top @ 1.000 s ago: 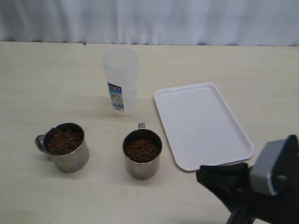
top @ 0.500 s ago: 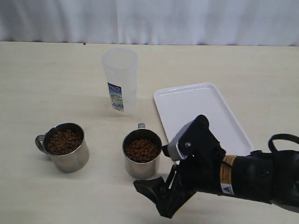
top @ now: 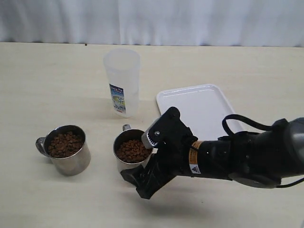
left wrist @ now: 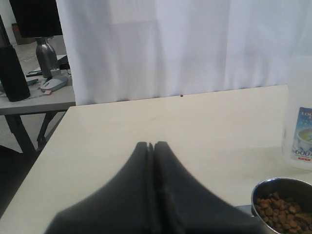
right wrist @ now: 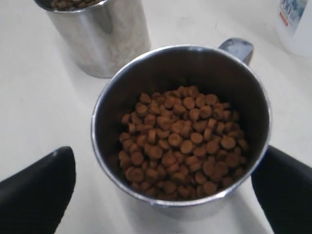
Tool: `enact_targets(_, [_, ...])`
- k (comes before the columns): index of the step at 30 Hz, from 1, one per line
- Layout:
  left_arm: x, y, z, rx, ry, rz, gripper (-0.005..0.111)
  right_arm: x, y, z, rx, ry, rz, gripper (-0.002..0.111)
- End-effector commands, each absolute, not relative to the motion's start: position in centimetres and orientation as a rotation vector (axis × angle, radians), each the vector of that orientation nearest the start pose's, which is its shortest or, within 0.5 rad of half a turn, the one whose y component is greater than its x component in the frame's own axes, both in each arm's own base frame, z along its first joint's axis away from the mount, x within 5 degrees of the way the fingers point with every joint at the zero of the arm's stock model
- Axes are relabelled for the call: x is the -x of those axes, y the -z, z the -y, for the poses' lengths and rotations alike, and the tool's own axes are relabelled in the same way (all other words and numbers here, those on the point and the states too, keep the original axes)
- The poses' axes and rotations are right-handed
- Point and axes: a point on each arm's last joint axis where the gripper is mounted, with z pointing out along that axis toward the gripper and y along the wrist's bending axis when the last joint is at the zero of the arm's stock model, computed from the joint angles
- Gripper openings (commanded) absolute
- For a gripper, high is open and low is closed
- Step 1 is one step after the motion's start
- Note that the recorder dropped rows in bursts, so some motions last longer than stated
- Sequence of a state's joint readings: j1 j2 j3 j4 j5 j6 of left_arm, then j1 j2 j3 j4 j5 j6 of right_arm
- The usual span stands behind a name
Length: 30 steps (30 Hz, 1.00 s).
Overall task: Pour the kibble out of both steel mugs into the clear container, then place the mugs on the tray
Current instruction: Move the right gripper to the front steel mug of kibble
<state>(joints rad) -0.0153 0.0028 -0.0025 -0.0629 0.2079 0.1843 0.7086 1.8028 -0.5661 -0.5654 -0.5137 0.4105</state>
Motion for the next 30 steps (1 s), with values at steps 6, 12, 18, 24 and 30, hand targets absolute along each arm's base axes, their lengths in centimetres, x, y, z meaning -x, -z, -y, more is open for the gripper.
enact_targets(6, [-5.6, -19.5, 0.2, -0.13, -0.063, -1.675, 0.0, -22.2, -10.6, -21.9, 1.059, -0.569, -2.096, 0.086])
enact_targets(12, [-5.6, -19.5, 0.2, -0.13, -0.063, -1.675, 0.0, -22.5, -10.2, -22.2, 1.061, -0.568, -2.102, 0.086])
enact_targets(18, [-5.6, -19.5, 0.2, -0.13, -0.063, -1.675, 0.0, -23.5, -10.4, -22.1, 1.041, -0.511, -2.131, 0.086])
enact_targets(24, [-5.6, -19.5, 0.2, -0.13, -0.063, -1.675, 0.0, -24.7, -10.2, -20.6, 1.011, -0.441, -2.181, 0.086])
enact_targets(30, [-5.6, -19.5, 0.2, -0.13, -0.063, -1.675, 0.0, -25.8, -10.2, -19.1, 1.019, -0.405, -2.173, 0.086])
